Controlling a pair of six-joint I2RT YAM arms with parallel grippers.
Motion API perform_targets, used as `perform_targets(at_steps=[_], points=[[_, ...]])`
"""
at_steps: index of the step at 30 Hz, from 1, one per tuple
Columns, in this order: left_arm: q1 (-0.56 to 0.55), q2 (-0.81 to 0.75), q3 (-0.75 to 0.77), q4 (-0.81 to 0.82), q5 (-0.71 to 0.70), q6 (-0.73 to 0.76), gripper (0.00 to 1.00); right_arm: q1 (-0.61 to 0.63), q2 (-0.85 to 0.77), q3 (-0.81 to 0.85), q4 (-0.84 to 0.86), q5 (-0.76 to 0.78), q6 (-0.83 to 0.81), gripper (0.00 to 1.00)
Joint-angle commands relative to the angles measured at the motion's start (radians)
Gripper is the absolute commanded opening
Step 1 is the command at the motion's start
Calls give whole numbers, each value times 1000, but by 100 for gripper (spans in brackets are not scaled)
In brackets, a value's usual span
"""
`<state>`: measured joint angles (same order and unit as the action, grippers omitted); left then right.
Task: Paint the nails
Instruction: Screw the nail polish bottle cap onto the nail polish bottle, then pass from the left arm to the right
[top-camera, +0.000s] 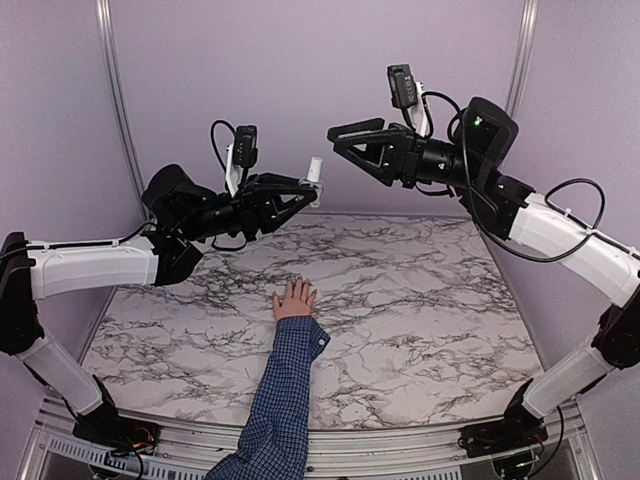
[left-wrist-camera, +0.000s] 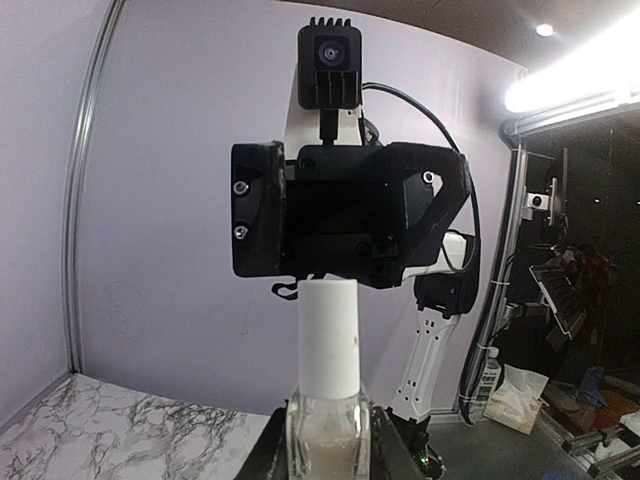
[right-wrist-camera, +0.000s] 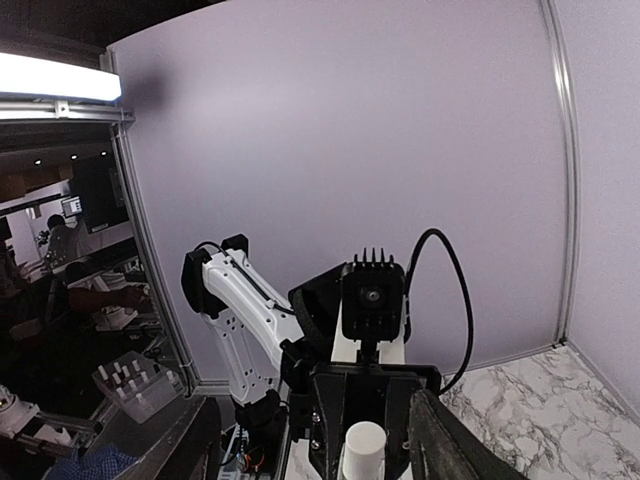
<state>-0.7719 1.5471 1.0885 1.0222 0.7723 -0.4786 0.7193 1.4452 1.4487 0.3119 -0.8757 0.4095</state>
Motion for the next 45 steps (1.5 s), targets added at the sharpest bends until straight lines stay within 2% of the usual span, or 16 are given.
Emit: perform_targets(at_steps=[1,9,14,19,24,29,45], points=[[2,13,69,96,87,-73,0,5,-3,72,-41,-122,-67,61],[-5,39,111,96,154,-117,0,32,36,109,-114,-136,-129,56],[-7,53,124,96,162,-124,0,60,55,123,-151,-135,-170,47],[-6,59,129,96,169,-124,0,66,57,118,-151,-132,-173,35],[-6,59,130,96,165,-118,0,66,55,104,-153,-124,-167,16],[-3,47,115,95,135,-97,0,66,54,99,-151,-111,-155,0],[7,-42,40,-70,-140,168,0,66,59,128,-231,64,-140,0]])
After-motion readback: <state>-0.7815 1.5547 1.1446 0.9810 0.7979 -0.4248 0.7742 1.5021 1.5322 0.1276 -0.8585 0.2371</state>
